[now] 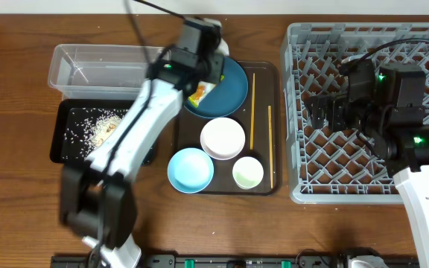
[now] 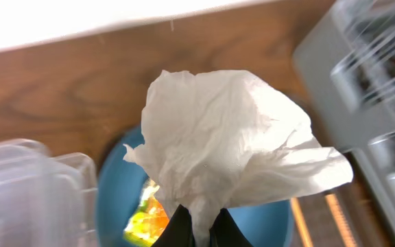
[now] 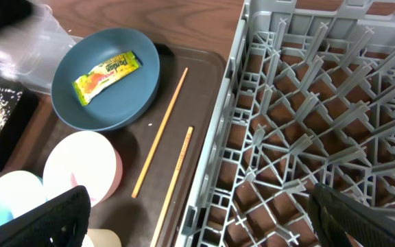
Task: Sort waste into correct bins and load items into the dishwasher rack
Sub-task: 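Carry the tissue left and drop it into the clear bin, then move left gripper back to the blue plate and grasp yellow wrapper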
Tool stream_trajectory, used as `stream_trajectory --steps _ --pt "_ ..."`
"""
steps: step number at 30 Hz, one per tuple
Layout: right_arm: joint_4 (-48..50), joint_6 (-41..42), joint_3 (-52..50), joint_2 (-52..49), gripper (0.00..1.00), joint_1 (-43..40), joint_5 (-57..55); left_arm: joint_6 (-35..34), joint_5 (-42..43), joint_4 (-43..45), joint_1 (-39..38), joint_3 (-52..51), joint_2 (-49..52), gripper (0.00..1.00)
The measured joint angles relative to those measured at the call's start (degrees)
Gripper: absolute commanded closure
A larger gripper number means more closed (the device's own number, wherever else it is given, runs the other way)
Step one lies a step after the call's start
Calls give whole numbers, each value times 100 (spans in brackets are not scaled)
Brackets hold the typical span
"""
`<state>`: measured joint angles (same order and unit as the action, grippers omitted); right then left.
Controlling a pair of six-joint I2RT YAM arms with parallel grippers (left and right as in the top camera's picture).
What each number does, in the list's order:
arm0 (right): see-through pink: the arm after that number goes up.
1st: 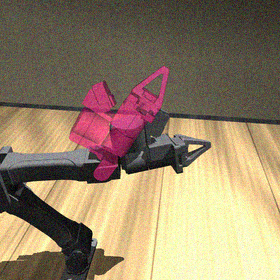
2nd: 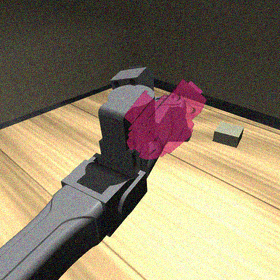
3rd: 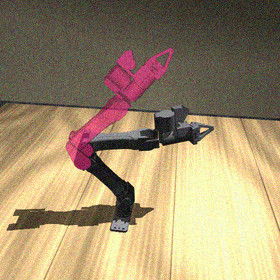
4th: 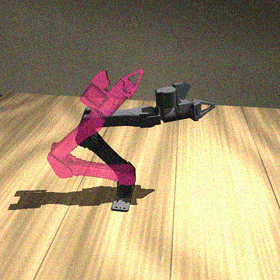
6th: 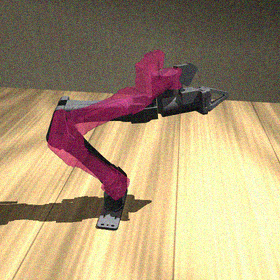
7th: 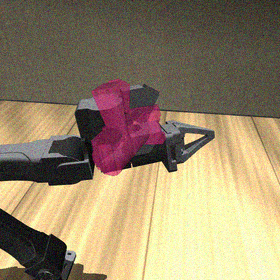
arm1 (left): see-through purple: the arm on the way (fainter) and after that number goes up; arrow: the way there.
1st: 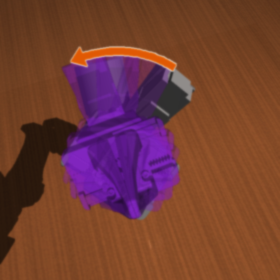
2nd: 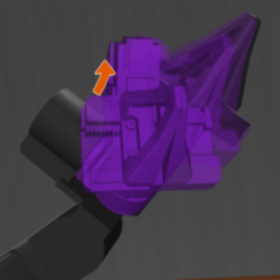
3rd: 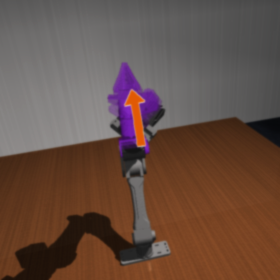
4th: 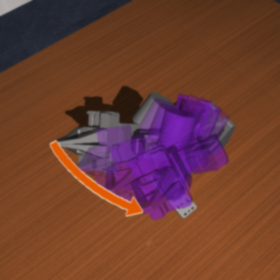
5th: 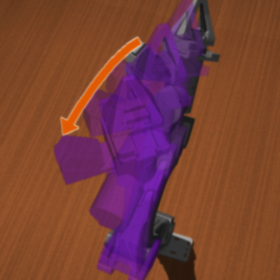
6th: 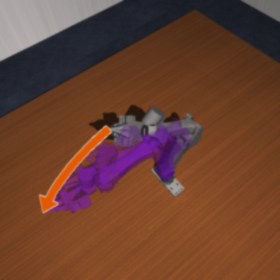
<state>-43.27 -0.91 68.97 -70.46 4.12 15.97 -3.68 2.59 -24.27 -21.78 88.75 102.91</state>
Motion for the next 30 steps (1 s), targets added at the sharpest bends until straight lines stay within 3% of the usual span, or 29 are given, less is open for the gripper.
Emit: stream_trajectory --steps 6,15,17,20,22,30 --pt "7 0 0 0 1 0 -35 -81 -2 -212 348 4 -518 94" --pt "13 -2 0 0 1 0 -83 -85 -339 -341 1617 4 -234 91" --pt "17 -2 0 0 1 0 -87 -79 -389 -341 1849 4 -44 83" --pt "20 -2 0 0 1 0 -101 -74 -444 -341 2055 4 289 51" --pt "20 -2 0 0 1 0 -101 -83 -452 -334 2118 2 496 40" --pt "17 -2 0 0 1 0 -101 -111 -450 72 2135 -4 745 30"
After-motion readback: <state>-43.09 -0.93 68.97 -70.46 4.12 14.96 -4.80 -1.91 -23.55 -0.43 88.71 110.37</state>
